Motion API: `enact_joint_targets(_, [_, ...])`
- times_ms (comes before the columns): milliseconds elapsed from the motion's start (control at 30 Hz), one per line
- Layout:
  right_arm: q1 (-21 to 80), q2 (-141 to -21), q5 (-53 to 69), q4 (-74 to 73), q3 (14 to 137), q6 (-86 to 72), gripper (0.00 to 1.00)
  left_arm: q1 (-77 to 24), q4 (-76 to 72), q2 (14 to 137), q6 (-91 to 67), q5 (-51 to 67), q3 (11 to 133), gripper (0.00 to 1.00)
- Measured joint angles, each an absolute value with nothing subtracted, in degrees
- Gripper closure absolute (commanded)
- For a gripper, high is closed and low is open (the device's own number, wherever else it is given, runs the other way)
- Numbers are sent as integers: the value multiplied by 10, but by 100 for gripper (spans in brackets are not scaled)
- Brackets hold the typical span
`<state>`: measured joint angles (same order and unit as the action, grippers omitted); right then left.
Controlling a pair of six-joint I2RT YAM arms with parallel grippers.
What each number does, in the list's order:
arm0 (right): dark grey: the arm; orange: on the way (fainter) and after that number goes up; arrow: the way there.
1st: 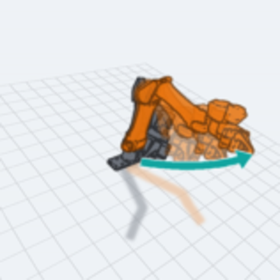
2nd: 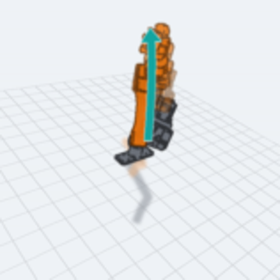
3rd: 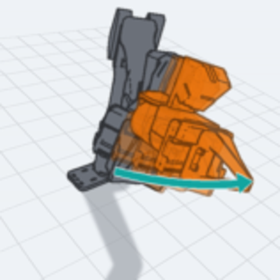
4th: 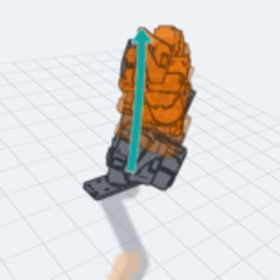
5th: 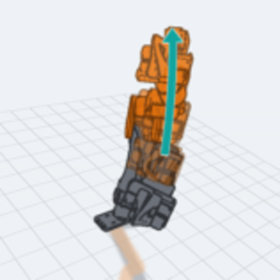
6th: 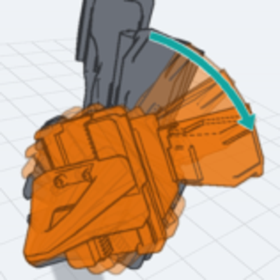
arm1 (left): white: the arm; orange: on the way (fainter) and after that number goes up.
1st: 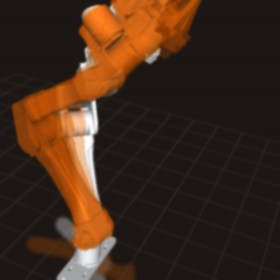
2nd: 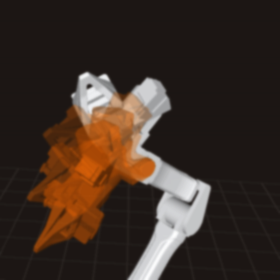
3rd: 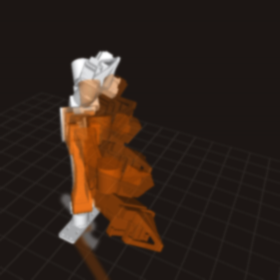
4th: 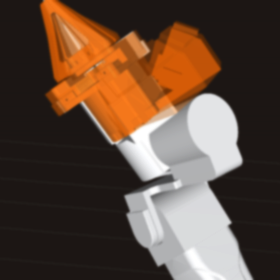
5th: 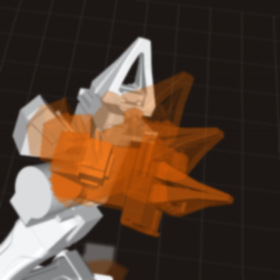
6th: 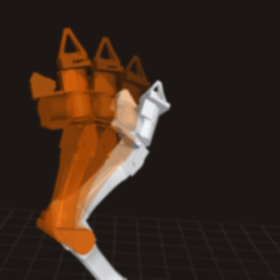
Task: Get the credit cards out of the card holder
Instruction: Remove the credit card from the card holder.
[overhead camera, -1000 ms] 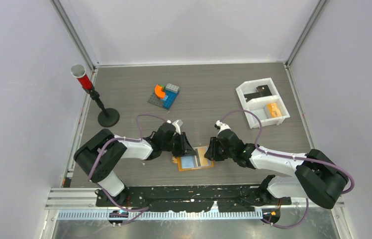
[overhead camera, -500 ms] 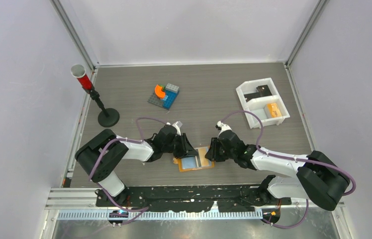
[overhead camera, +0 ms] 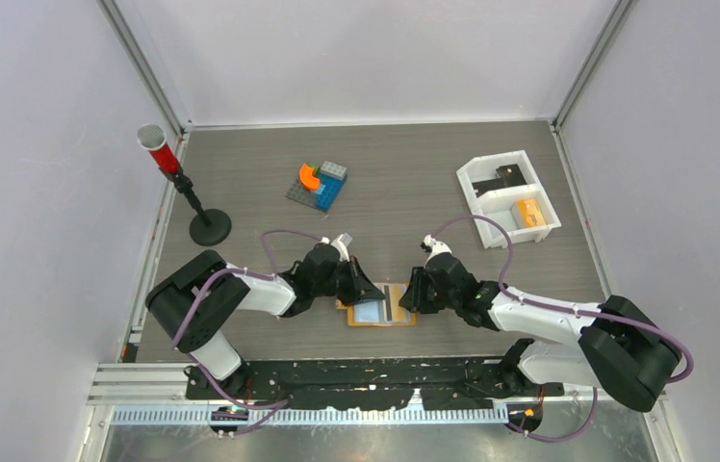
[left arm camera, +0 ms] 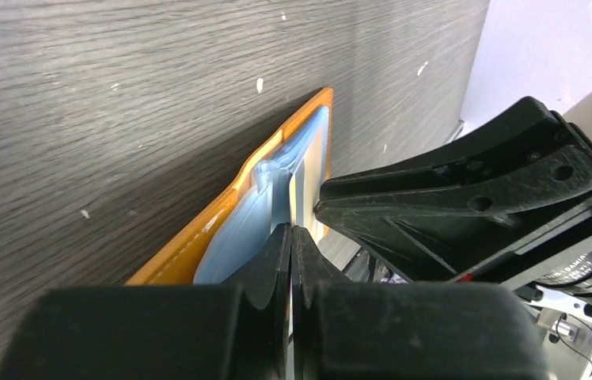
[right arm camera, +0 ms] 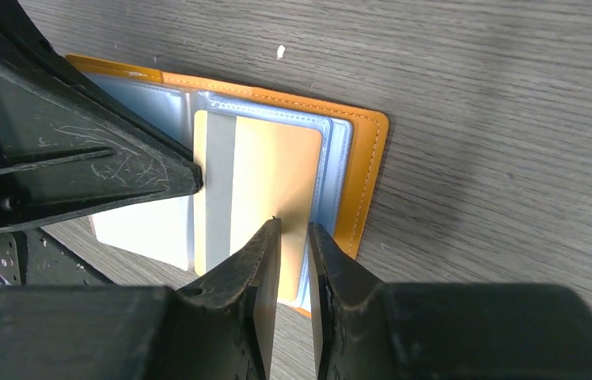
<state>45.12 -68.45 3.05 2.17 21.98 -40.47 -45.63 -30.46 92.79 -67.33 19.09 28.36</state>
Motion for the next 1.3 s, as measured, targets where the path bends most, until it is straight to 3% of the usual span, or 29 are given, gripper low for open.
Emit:
enact_joint_targets(500, [450, -640, 31, -12, 219, -409, 66, -456, -312, 928, -666, 195, 279, 100])
enact_joint_targets(1300, [436, -713, 63, 79, 218, -424, 69, -425, -248, 877, -613, 201, 267, 100])
